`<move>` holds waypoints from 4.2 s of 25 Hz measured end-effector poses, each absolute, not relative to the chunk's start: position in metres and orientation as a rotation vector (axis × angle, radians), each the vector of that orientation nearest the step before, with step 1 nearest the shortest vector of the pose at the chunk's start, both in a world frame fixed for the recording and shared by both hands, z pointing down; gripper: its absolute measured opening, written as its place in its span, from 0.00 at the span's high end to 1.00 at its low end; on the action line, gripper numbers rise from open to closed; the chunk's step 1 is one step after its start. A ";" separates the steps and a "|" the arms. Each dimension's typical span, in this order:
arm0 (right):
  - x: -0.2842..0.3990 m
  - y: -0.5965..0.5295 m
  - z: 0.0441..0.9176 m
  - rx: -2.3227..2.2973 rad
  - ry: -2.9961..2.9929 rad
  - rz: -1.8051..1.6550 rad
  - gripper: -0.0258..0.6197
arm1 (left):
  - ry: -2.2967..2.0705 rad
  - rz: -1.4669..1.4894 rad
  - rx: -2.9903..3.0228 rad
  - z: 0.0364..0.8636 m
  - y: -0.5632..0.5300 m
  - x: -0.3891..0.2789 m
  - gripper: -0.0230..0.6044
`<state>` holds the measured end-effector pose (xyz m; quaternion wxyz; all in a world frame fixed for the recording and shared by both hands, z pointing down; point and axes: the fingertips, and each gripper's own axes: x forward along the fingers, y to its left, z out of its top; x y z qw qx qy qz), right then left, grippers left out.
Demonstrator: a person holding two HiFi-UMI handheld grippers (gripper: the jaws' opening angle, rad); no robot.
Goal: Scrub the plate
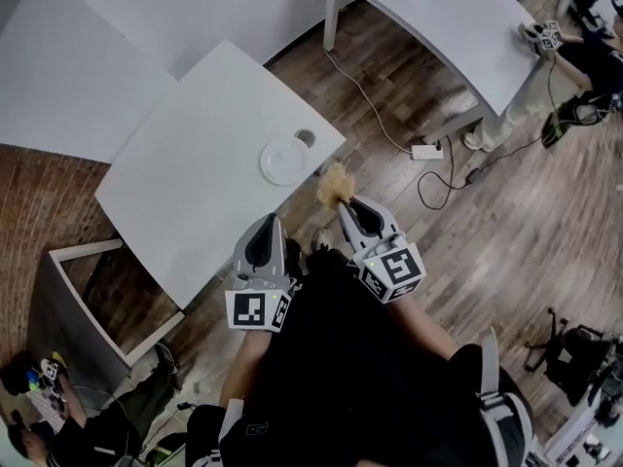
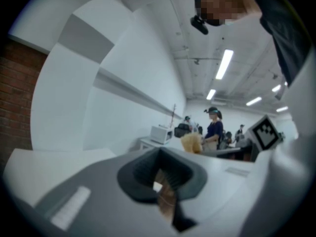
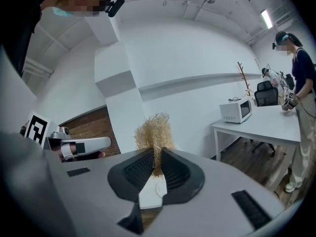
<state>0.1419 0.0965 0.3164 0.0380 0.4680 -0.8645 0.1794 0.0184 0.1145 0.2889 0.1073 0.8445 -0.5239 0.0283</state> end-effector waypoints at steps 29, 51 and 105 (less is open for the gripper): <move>0.103 0.015 0.408 1.301 -2.529 0.668 0.89 | -1.570 0.147 2.324 0.379 0.041 -0.015 0.96; 0.081 -0.047 0.545 1.248 -2.234 0.834 0.89 | -1.525 0.137 2.266 0.423 -0.023 -0.047 0.96; 0.002 -0.035 0.600 0.955 -2.176 0.892 0.89 | -1.497 0.101 2.199 0.445 -0.025 -0.077 0.96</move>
